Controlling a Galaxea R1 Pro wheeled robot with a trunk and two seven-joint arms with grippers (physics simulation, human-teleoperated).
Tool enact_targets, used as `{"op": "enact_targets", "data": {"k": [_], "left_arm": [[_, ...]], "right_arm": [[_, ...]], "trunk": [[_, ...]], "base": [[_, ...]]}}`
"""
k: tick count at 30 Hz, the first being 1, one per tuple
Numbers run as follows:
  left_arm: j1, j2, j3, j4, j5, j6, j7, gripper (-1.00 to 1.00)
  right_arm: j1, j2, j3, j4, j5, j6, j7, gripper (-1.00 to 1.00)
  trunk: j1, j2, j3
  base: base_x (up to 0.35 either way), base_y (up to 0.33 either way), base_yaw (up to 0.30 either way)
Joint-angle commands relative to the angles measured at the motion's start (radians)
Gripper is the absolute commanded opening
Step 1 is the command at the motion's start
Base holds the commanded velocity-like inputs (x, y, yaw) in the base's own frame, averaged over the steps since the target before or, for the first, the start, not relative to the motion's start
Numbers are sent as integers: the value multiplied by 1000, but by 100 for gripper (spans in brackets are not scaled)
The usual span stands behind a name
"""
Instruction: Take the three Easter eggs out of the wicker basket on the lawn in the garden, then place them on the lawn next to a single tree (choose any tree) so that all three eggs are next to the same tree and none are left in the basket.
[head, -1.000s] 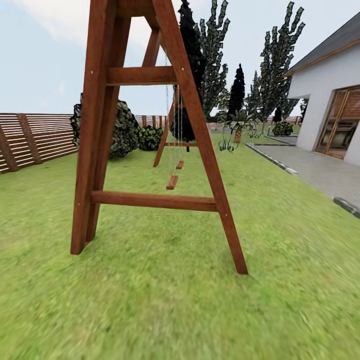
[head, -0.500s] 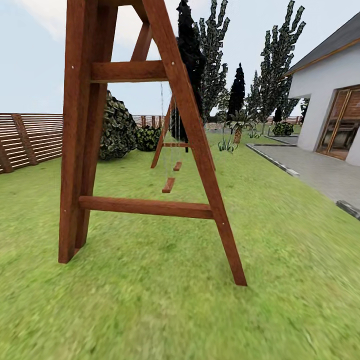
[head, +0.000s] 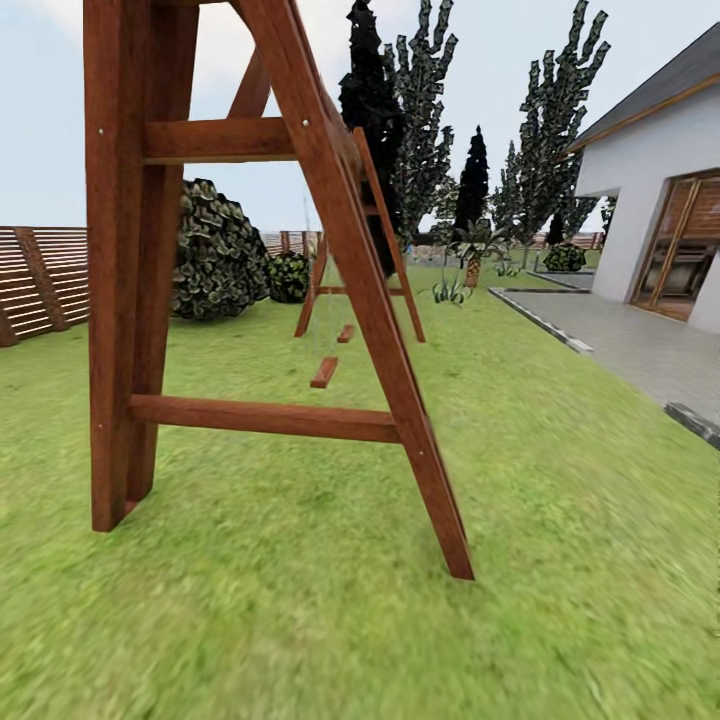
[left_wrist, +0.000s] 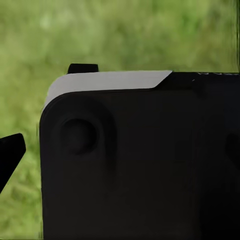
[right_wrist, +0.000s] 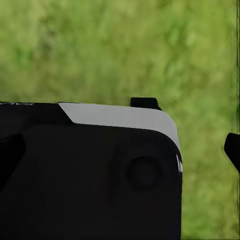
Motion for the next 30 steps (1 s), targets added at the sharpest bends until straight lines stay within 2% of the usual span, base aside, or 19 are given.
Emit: {"op": "enact_targets", "data": {"k": [1, 30], "left_arm": [[1, 0, 1, -2, 2, 0, 0, 100], [1, 0, 2, -2, 3, 1, 3, 100]], "right_arm": [[-1, 0, 0, 1, 0, -3, 0, 100], [-1, 0, 3, -1, 2, -3, 0, 100]], "trunk": [[0, 0, -1], [0, 0, -1]], "base": [[6, -300, 0], [1, -301, 0]]}}
